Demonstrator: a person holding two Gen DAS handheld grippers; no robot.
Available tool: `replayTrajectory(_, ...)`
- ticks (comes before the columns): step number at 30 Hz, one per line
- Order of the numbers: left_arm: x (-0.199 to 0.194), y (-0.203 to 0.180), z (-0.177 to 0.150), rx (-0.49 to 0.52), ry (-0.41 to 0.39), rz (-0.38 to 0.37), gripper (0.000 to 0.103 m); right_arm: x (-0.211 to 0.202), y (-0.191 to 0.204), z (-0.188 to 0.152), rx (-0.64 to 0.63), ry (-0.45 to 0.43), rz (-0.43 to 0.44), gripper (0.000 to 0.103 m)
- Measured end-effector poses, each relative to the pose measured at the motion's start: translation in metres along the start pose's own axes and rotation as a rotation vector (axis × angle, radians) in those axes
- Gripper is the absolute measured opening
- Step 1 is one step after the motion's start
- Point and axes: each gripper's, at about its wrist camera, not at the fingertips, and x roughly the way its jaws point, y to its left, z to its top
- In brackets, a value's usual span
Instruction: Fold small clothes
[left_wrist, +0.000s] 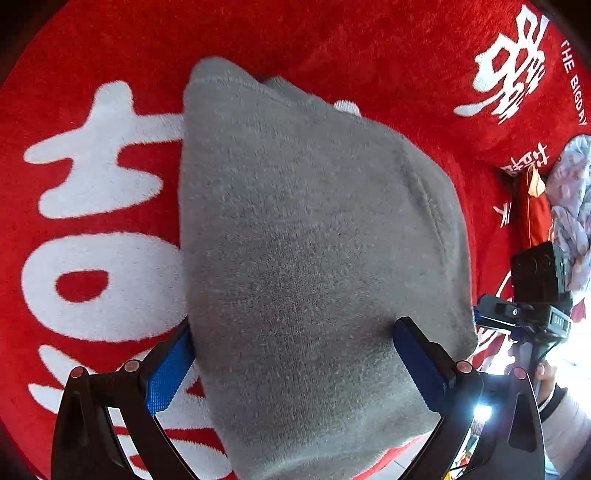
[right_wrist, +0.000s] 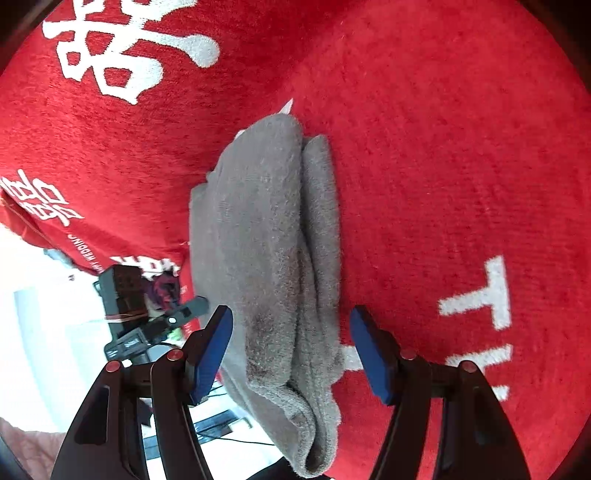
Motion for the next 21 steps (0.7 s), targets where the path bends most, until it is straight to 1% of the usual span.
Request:
replayTrajectory(3,0.006,0.002,0.002,-0.011,0.003,-0.027,0.103,0.009,0.001,0.006,-0.024,0.03,0.044,0.07)
replayTrajectory(6,0.007,0.0,0.008,-0.003,-0.005,-0.019,0.103,0.02,0.008,0.016,-0.062,0.051,0.071,0.07)
replayTrajectory(9,0.007,0.002,0.006,0.008,-0.011,-0.006,0.103,0.029,0.017,0.023,-0.1,0.065,0.086,0.071)
replayTrajectory(12,0.007,0.0,0.002,0.021,-0.025,0.005,0.103,0.042,0.026,0.023,-0.118,0.065,0.08,0.071)
replayTrajectory(16,0.008,-0.004,-0.001,0.017,-0.048,0.017,0.103,0.046,0.032,0.017,-0.101,0.026,0.032,0.07)
replayTrajectory(17,0.007,-0.004,-0.002,0.019,-0.058,0.021,0.099,0.047,0.032,0.016,-0.081,0.018,0.025,0.07)
replayTrajectory(18,0.004,-0.006,-0.005,0.022,-0.074,0.022,0.096,0.047,0.032,0.015,-0.056,0.008,0.019,0.066)
replayTrajectory(19,-0.001,-0.006,-0.008,0.027,-0.091,0.021,0.089,0.049,0.031,0.015,-0.036,0.011,0.017,0.049)
replayTrajectory(20,-0.004,-0.006,-0.01,0.029,-0.102,0.019,0.08,0.05,0.03,0.012,-0.015,0.011,0.011,0.041)
replayTrajectory(21,-0.009,-0.005,-0.013,0.033,-0.112,0.012,0.076,0.049,0.03,0.009,-0.005,0.0,0.026,0.039)
